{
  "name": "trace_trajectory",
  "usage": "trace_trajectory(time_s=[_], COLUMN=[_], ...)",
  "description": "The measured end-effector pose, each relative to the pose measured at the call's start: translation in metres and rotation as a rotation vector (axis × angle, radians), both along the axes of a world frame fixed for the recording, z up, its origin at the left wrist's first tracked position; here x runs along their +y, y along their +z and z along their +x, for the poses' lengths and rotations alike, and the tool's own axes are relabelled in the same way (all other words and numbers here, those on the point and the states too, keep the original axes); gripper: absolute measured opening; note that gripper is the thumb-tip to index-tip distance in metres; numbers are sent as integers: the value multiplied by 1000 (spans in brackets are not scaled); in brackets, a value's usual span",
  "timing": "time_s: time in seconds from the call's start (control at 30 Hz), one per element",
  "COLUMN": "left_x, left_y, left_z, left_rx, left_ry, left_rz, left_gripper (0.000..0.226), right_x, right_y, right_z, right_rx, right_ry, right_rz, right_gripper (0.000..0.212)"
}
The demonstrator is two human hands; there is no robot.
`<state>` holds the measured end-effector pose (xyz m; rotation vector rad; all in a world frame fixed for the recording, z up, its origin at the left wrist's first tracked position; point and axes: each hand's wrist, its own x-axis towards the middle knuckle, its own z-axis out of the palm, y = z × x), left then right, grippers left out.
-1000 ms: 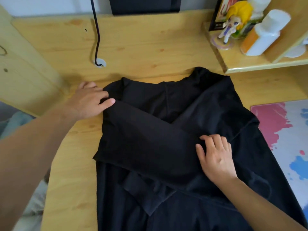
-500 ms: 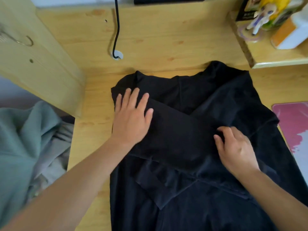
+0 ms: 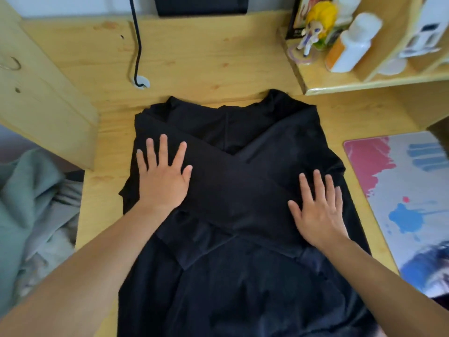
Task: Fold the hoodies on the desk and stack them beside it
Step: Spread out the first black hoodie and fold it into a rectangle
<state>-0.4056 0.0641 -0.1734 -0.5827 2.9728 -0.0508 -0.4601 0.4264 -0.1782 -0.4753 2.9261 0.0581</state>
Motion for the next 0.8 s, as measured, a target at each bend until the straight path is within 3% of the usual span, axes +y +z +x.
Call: trace_trajectory(time_s=[0.1,0.23,0.37,0.5,0.6,0.67,0.73,0.8], left_x=[71,112,121,115,120,131,147,172], left_y=[5,-17,-12,4,18,19,11,4], left_z=[75,158,167,154,152,161,186,219], left_rx=[110,-45,0,162,267,200,71,33], left_ry=[-110,-59,1,-305,-393,-338,-208,50], left_rz=[91,152,120,-66,-121,-139,-134,-33], left_gripper=[64,69,65,30,19,14,37,56], right_x=[9,40,41,41,45,47,49,59], right_y=[-1,-10,-6,-6,-10,-15,-12,-5], right_z=[16,26,27,27,27,26,22,16], right_rx=[13,-90,-81,-71,-58,-45,-100,-174], right_ry=[84,56,60,47,76,83,105,125], right_rz=[23,37,19,-19,-46,-60,-67,-138], right_gripper=[68,73,74,69,68,68,70,70])
